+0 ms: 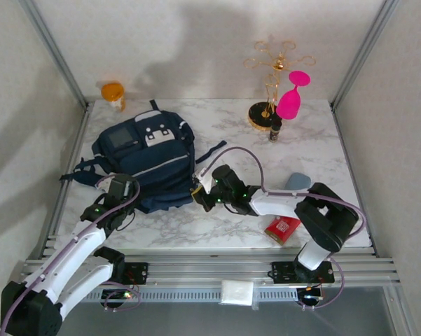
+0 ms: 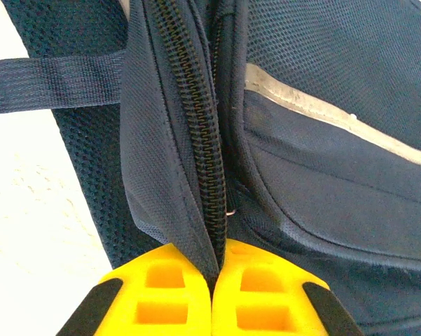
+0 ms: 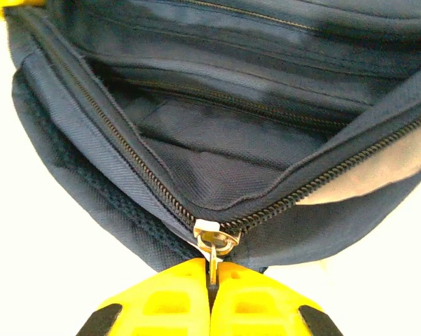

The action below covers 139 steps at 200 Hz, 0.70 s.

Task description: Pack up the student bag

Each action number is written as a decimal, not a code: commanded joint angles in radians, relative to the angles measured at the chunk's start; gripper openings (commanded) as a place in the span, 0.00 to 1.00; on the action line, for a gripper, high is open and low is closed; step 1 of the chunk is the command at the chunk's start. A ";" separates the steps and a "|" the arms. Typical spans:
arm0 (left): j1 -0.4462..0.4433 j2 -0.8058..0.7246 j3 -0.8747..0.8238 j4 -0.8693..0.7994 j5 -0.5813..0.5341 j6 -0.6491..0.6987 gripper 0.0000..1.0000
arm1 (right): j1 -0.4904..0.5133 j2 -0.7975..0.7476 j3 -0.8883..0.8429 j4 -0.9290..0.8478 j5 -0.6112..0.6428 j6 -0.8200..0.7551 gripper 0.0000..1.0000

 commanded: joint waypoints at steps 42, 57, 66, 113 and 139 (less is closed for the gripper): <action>0.091 0.206 0.046 0.347 0.012 0.154 0.00 | 0.228 -0.111 -0.102 0.028 0.113 0.188 0.00; 0.147 0.291 0.093 0.396 0.072 0.187 0.00 | 0.268 -0.049 -0.029 0.072 0.141 0.226 0.00; 0.168 0.326 0.119 0.391 0.075 0.204 0.00 | 0.282 -0.008 0.027 0.063 0.180 0.233 0.00; 0.185 0.186 0.098 0.215 0.161 0.165 0.57 | 0.278 0.084 0.113 0.113 0.205 0.300 0.00; 0.127 0.057 0.028 0.108 0.209 0.024 0.64 | 0.279 0.100 0.117 0.132 0.206 0.299 0.00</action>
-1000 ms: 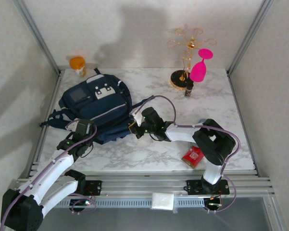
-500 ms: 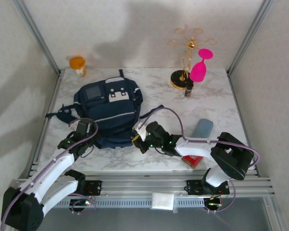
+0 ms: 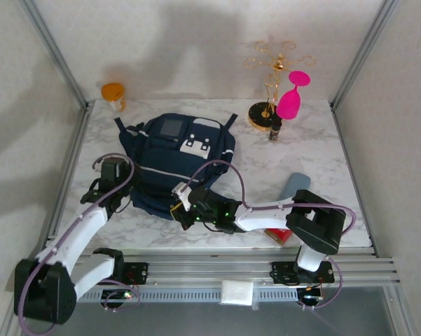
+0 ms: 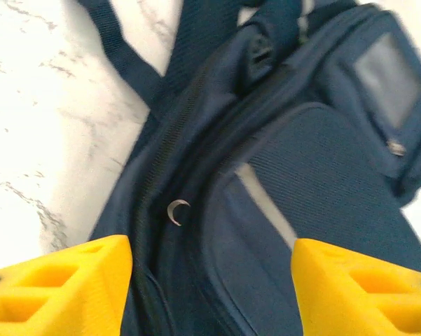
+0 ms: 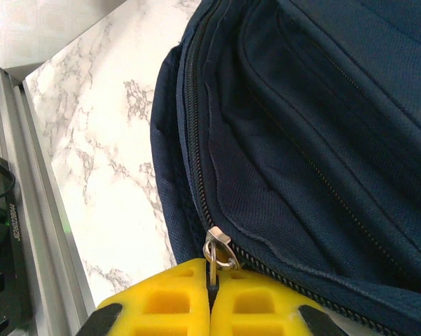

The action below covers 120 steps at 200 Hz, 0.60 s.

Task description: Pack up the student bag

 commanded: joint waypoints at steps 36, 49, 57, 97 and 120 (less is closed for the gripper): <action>-0.195 -0.196 -0.138 -0.108 0.081 -0.369 0.68 | 0.011 0.025 0.036 0.043 0.005 0.020 0.00; -0.219 -0.212 -0.168 -0.067 0.093 -0.432 0.69 | 0.010 0.032 0.040 0.036 0.005 0.019 0.00; -0.223 -0.209 -0.184 -0.052 0.106 -0.464 0.69 | 0.011 0.037 0.043 0.035 0.000 0.019 0.00; -0.289 -0.107 -0.235 0.077 0.094 -0.613 0.61 | 0.013 0.057 0.053 0.050 0.006 0.009 0.00; -0.342 -0.032 -0.219 0.070 0.025 -0.671 0.45 | 0.014 0.073 0.083 0.001 0.049 0.002 0.00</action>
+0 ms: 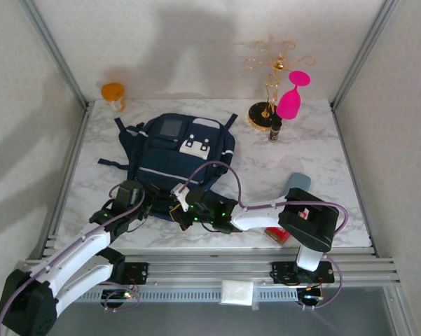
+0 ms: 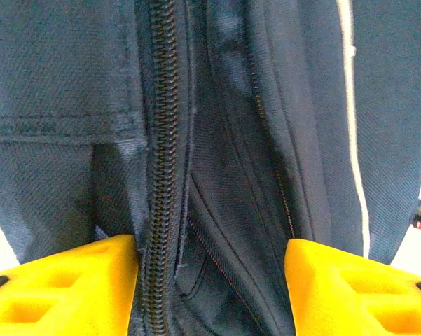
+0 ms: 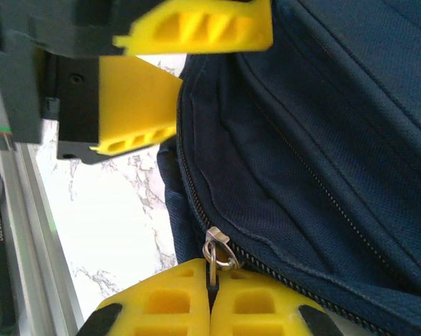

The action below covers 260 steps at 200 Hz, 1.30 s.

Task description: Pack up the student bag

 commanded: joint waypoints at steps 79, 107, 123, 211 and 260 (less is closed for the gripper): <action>0.035 0.000 -0.064 -0.083 -0.205 -0.060 0.00 | 0.007 -0.089 0.021 -0.338 0.252 0.079 0.00; 0.184 -0.045 -0.028 -0.148 -0.199 0.080 0.00 | -0.033 -0.158 -0.081 -0.371 0.261 0.107 0.00; 0.242 -0.052 0.010 -0.165 -0.200 0.157 0.00 | -0.077 -0.176 -0.119 -0.380 0.265 0.104 0.00; 0.224 -0.119 0.108 -0.295 -0.081 0.216 0.28 | -0.095 -0.106 -0.025 -0.263 0.153 0.030 0.00; -0.128 -0.190 0.019 -0.301 -0.170 -0.120 0.74 | -0.094 -0.088 -0.019 -0.210 0.131 0.021 0.00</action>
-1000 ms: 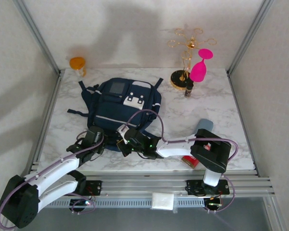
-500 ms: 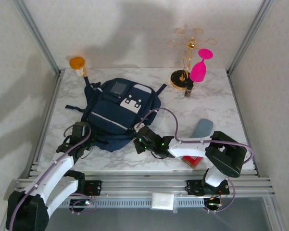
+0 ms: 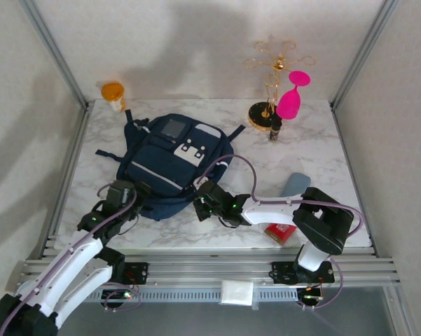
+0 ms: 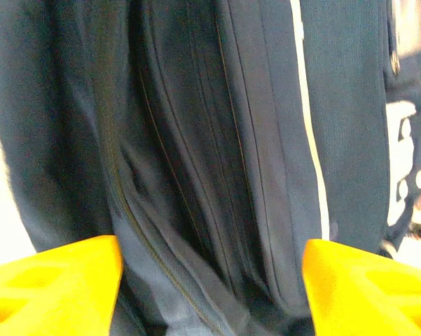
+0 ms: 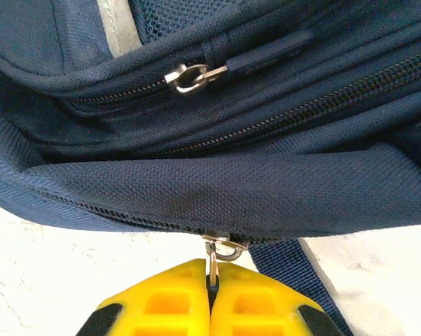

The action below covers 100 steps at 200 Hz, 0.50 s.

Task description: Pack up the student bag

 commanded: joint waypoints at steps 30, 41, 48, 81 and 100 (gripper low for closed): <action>-0.205 0.105 -0.112 0.111 -0.148 -0.301 0.64 | 0.012 0.034 0.038 0.048 -0.004 -0.034 0.00; -0.181 0.172 -0.112 0.109 -0.179 -0.313 0.54 | 0.012 0.034 0.041 0.025 0.030 -0.039 0.00; -0.162 0.205 -0.107 0.115 -0.194 -0.291 0.47 | 0.011 0.028 0.037 0.016 0.053 -0.044 0.00; -0.087 0.207 -0.084 0.008 -0.310 -0.226 0.12 | -0.045 -0.020 -0.024 -0.012 0.165 -0.047 0.00; 0.023 0.154 -0.114 -0.019 -0.320 -0.140 0.00 | -0.121 -0.032 -0.056 0.005 0.193 -0.063 0.00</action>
